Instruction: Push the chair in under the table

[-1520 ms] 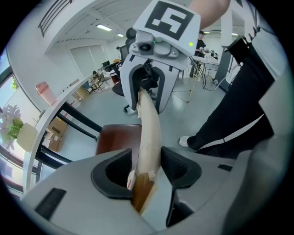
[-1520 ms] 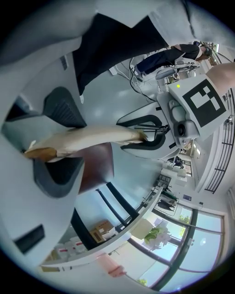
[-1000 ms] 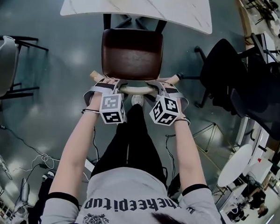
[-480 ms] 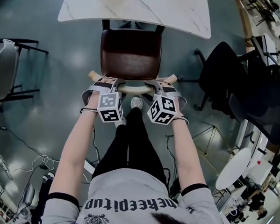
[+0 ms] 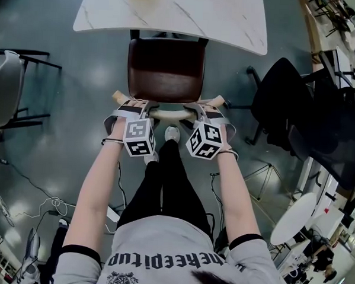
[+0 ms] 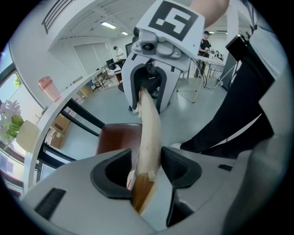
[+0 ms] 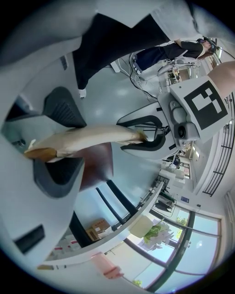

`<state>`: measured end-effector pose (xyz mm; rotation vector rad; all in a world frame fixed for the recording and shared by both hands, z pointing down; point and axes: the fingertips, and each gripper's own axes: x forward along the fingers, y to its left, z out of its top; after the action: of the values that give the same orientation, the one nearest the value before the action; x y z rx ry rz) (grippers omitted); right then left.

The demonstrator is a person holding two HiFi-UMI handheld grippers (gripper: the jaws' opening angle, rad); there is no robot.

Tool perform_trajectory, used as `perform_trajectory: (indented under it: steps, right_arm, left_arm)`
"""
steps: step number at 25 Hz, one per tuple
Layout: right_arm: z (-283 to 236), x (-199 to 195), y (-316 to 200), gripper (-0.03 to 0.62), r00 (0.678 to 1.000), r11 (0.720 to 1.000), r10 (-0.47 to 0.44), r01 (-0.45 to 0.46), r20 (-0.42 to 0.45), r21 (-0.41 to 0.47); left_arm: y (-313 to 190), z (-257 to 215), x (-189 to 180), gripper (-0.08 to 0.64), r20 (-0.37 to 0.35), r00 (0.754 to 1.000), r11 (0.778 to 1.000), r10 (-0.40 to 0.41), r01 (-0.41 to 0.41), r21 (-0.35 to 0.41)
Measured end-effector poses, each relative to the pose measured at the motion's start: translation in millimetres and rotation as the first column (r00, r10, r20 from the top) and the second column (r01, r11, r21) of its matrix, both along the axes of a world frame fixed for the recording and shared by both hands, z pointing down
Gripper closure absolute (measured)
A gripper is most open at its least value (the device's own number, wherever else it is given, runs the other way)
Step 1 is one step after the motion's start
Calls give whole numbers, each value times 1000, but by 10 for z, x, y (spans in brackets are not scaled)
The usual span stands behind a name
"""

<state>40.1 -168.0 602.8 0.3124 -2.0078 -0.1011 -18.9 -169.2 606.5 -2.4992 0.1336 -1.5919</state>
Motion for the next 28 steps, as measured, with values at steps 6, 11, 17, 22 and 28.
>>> perform_trajectory:
  steps: [6, 11, 17, 22, 28]
  right_arm:
    - [5, -17, -166, 384, 1000, 1000, -2, 2, 3, 8]
    - [13, -14, -185, 385, 1000, 1000, -13, 13, 7, 8]
    - [13, 4, -199, 385, 1000, 1000, -17, 17, 6, 12]
    - [16, 23, -341, 382, 1000, 1000, -8, 8, 3, 9]
    - [1, 20, -415, 382, 1000, 1000, -22, 21, 5, 11]
  left_arm:
    - [-171, 12, -18, 349, 5, 1000, 1000, -2, 2, -6]
    - [-191, 18, -12, 348, 7, 1000, 1000, 0, 0, -15]
    - [-200, 13, 3, 348, 4, 1000, 1000, 0, 0, -9]
    - [-341, 15, 23, 348, 2, 1000, 1000, -11, 11, 6]
    - [-410, 2, 22, 348, 1, 1000, 1000, -8, 8, -1]
